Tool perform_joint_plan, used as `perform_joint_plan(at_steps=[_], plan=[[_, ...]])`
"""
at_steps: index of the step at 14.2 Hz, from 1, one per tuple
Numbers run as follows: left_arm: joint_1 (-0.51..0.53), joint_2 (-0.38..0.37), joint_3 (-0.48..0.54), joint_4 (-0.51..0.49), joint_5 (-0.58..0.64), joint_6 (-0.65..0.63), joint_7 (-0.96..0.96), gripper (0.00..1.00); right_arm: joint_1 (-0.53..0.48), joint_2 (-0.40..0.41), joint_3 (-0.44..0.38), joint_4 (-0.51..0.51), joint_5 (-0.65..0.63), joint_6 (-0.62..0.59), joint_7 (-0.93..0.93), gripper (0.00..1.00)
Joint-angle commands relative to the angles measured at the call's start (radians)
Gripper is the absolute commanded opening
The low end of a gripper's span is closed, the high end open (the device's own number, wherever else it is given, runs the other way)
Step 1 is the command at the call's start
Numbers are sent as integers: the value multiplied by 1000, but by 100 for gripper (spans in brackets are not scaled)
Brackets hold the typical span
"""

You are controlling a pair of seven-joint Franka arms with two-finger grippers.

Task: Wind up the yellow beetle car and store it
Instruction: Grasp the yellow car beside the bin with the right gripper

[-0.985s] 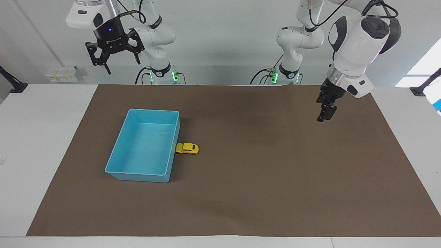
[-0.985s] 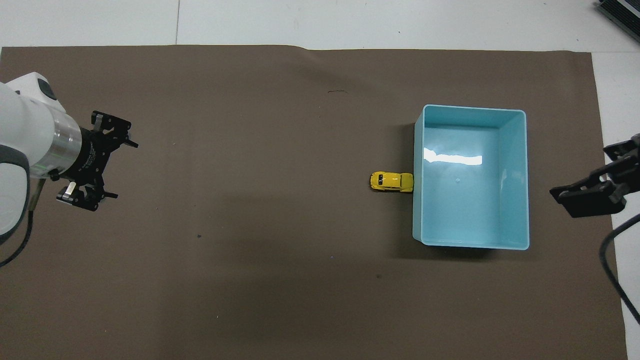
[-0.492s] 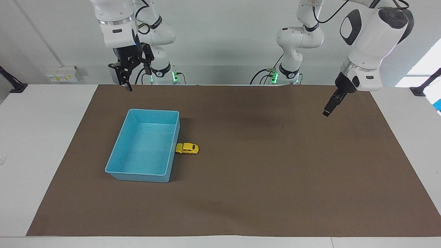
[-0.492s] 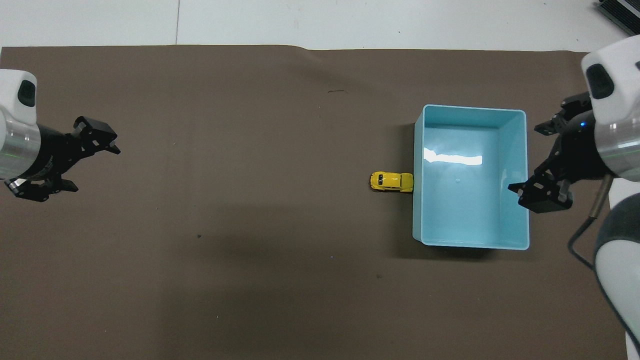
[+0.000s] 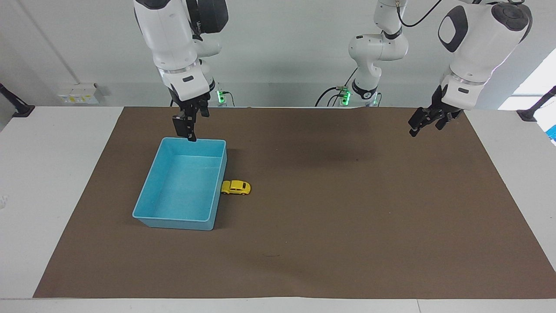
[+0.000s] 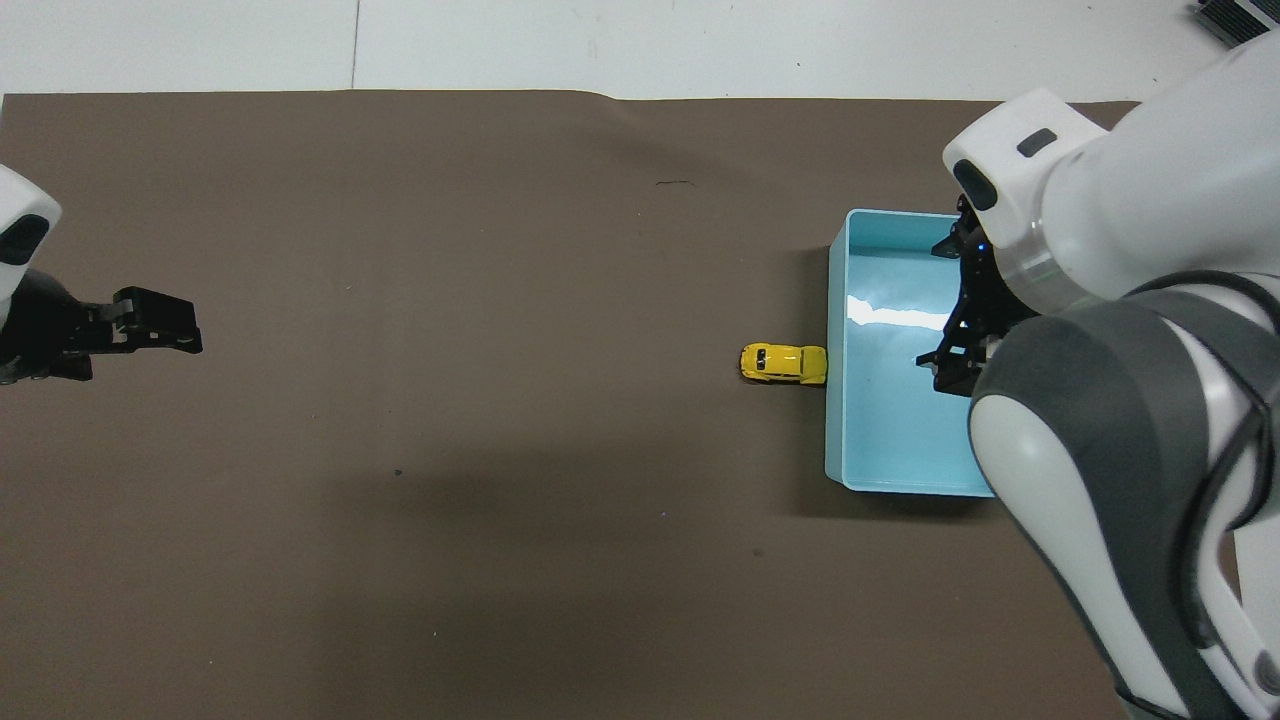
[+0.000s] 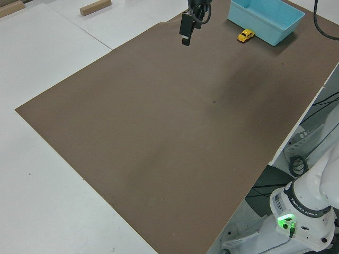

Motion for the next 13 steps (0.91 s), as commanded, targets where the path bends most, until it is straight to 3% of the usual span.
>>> perform_joint_plan(at_steps=[1,5,13], plan=[[40,-28,-11,45,12,-85,91,100,13,47,13,-2,6,46,-77,100],[43,-18,-12,130,53,-144,241,100,28,74,13,-50,-1,106,-121,100],[44,-20,-12,125,48,-141,234,100,27,57,13,-224,-3,249,-181,100]])
